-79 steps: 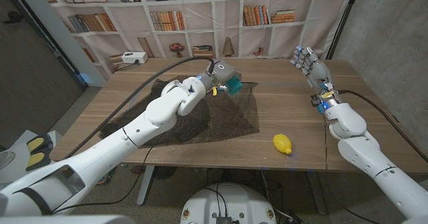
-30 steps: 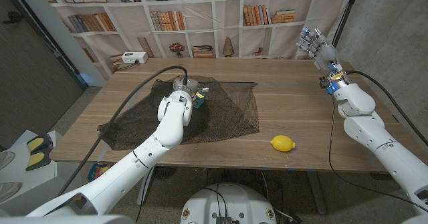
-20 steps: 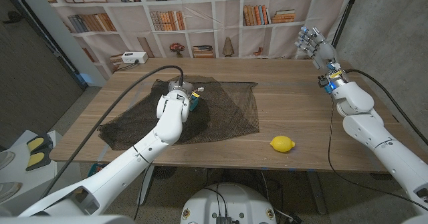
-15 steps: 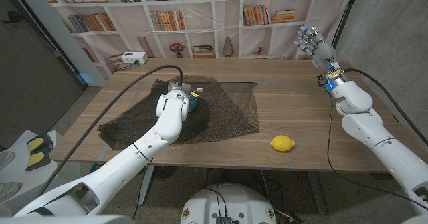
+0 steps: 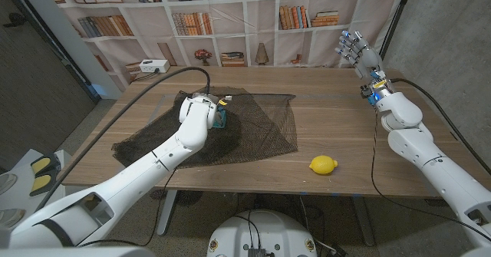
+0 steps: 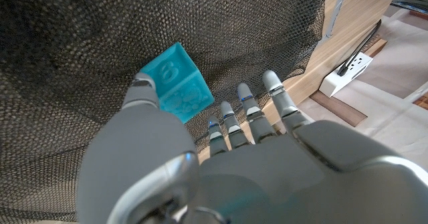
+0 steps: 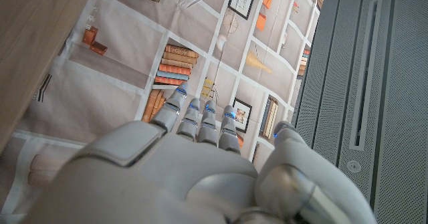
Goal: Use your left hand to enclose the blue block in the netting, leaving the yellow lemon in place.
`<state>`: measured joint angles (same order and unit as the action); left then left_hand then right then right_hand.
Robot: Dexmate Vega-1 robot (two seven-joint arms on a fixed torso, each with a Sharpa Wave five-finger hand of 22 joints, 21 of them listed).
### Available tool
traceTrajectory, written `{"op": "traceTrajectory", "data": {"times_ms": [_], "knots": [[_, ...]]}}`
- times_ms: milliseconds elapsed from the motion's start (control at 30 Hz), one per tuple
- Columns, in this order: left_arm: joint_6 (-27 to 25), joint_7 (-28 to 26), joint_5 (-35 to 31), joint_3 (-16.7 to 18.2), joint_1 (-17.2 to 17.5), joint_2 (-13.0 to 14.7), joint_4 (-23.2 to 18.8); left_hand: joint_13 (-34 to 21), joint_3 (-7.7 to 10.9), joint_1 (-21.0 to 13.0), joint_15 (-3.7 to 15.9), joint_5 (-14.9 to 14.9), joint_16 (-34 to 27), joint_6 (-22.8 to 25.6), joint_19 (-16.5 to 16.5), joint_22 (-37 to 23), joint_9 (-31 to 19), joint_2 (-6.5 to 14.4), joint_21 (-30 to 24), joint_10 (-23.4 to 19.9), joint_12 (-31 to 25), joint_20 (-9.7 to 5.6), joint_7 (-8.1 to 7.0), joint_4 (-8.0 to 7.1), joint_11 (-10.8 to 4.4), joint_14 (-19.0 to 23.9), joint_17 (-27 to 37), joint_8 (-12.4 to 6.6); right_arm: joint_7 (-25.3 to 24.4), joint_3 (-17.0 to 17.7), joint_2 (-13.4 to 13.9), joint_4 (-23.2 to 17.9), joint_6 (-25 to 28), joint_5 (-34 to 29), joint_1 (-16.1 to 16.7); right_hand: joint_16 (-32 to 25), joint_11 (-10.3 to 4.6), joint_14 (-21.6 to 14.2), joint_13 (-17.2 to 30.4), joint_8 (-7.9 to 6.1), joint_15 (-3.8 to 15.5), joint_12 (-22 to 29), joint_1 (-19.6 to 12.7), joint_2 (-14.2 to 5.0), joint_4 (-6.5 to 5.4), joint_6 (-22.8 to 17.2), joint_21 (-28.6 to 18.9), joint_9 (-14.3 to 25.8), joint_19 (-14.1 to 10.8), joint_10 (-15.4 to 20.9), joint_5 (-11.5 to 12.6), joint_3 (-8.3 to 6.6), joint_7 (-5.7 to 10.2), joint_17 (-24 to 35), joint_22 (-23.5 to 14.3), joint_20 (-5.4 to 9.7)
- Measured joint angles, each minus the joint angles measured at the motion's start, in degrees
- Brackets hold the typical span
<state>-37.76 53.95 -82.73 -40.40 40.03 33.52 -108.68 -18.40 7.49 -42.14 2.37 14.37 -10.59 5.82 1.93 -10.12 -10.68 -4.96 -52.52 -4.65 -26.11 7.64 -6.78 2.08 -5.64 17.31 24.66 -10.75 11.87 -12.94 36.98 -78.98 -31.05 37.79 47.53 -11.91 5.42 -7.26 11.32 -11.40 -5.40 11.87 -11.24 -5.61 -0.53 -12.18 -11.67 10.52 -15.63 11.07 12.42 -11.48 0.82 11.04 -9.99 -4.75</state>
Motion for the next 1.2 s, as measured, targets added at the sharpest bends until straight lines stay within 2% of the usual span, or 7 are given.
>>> {"op": "traceTrajectory", "data": {"times_ms": [200, 433, 600, 833, 967, 1167, 1200], "knots": [[0.1, 1.3, 0.7, -0.4, -1.1, 0.7, -1.0, 0.6, -1.05, 1.9, -0.13, 0.5, 0.0, -1.2, -1.7, 0.0, 0.0, -0.1, 1.3, 1.4, 1.1, 0.33, 0.32, -1.05, 1.04, -2.3, -0.9, 0.00, -0.7, -0.1, -0.1, -0.2, 0.0, -0.2, 0.2, 0.0, 0.00, 0.0, 0.0, 0.00, 0.00, 0.0, 0.0, 0.00, 0.00, 0.0, 0.0, 0.0, -0.3, 0.0, 0.0, 0.00, 0.00, 0.0, 0.0, 0.35], [-1.7, 1.3, 0.7, -0.1, -0.8, 1.1, -3.2, 0.9, -0.88, 4.0, -0.37, 0.7, -0.5, -1.0, -2.1, -0.1, -0.1, 2.8, 2.0, 1.1, 1.6, 0.74, 0.55, -2.33, 1.26, -2.5, -1.3, 0.00, -1.6, -0.1, 0.0, -1.4, 0.0, -0.5, 1.0, 0.0, 0.00, 0.0, 0.0, 0.00, 0.00, 0.0, 0.0, 0.00, 0.00, 0.0, 0.0, 0.0, -0.3, 0.0, 0.0, 0.00, 0.00, 0.0, 0.0, 0.35], [-4.2, 1.5, -1.8, 0.3, 0.1, 0.6, -4.6, 0.9, -0.84, 4.4, -0.84, 0.7, -0.5, -0.7, -2.4, -0.2, -0.1, 3.6, 2.4, 1.1, 1.6, 1.73, 0.85, -2.71, 1.26, -3.0, -1.6, -0.27, -1.7, -0.1, 0.2, -1.8, 0.0, -0.6, 1.4, 0.0, 0.00, 0.0, 0.0, 0.00, 0.00, 0.0, 0.0, 0.00, 0.00, 0.0, 0.0, 0.0, -0.3, 0.0, 0.0, 0.00, 0.00, 0.0, 0.0, 0.35], [-7.8, 2.3, -7.1, 2.7, 3.9, -2.4, -7.9, 1.1, -1.52, 7.1, -1.80, 0.2, -1.0, -0.6, -3.3, -0.2, -0.1, 5.6, 3.4, 0.7, 2.2, 3.42, 0.76, -4.74, 2.32, -3.3, -2.2, -0.45, -0.6, 0.1, 0.4, -1.3, 0.3, 0.1, 1.2, 0.0, 0.00, 0.0, 0.0, 0.00, 0.00, 0.0, 0.0, 0.00, 0.00, 0.0, 0.0, 0.0, -0.3, 0.0, 0.0, 0.00, 0.00, 0.0, 0.0, 0.35], [-9.9, 1.9, -11.8, 5.0, 7.5, -4.4, -10.4, 1.4, -2.28, 9.5, -1.84, -0.9, -1.6, 1.1, -3.0, -0.2, -0.1, 5.8, 4.3, -1.6, 2.2, 3.72, 0.31, -5.67, 2.64, -2.7, -3.0, -1.13, 1.4, 0.0, 0.6, 1.4, 0.8, 0.7, -1.0, 0.0, 0.00, 0.0, 0.0, 0.00, 0.00, 0.0, 0.0, 0.00, 0.00, 0.0, 0.0, 0.0, -0.3, 0.0, 0.0, 0.00, 0.00, 0.0, 0.0, 0.34], [-9.7, -1.5, -12.3, 8.2, 13.1, -5.0, -14.8, 1.7, -2.28, 9.7, -1.89, -1.3, -1.2, 0.9, -5.4, 0.0, -0.1, 5.7, 6.2, -1.9, 2.5, 2.98, -0.40, -5.67, 2.38, -4.2, -4.2, -1.05, 4.6, -0.6, 0.6, 5.1, 1.8, 1.1, -4.1, 0.0, 0.00, -0.3, 0.0, 0.00, 0.31, -0.2, 0.0, 0.00, 0.00, 0.0, 0.0, 0.0, -0.3, 0.0, 0.0, 0.00, 0.00, 0.0, 0.0, 0.34], [-9.1, -2.8, -12.0, 8.9, 14.5, -4.7, -16.0, 1.7, -2.28, 9.7, -2.08, -1.3, -1.0, 0.6, -5.7, 0.0, -0.1, 5.7, 6.5, -1.7, 2.8, 3.11, -0.72, -5.67, 2.51, -4.6, -4.5, -0.85, 5.6, -1.2, 0.5, 8.1, 2.2, 1.1, -6.7, 0.0, 0.00, -0.3, 0.0, 0.00, 0.31, -0.2, 0.0, 0.00, 0.00, 0.0, 0.0, 0.0, -0.3, 0.0, 0.0, 0.00, 0.00, 0.0, 0.0, 0.34]]}}
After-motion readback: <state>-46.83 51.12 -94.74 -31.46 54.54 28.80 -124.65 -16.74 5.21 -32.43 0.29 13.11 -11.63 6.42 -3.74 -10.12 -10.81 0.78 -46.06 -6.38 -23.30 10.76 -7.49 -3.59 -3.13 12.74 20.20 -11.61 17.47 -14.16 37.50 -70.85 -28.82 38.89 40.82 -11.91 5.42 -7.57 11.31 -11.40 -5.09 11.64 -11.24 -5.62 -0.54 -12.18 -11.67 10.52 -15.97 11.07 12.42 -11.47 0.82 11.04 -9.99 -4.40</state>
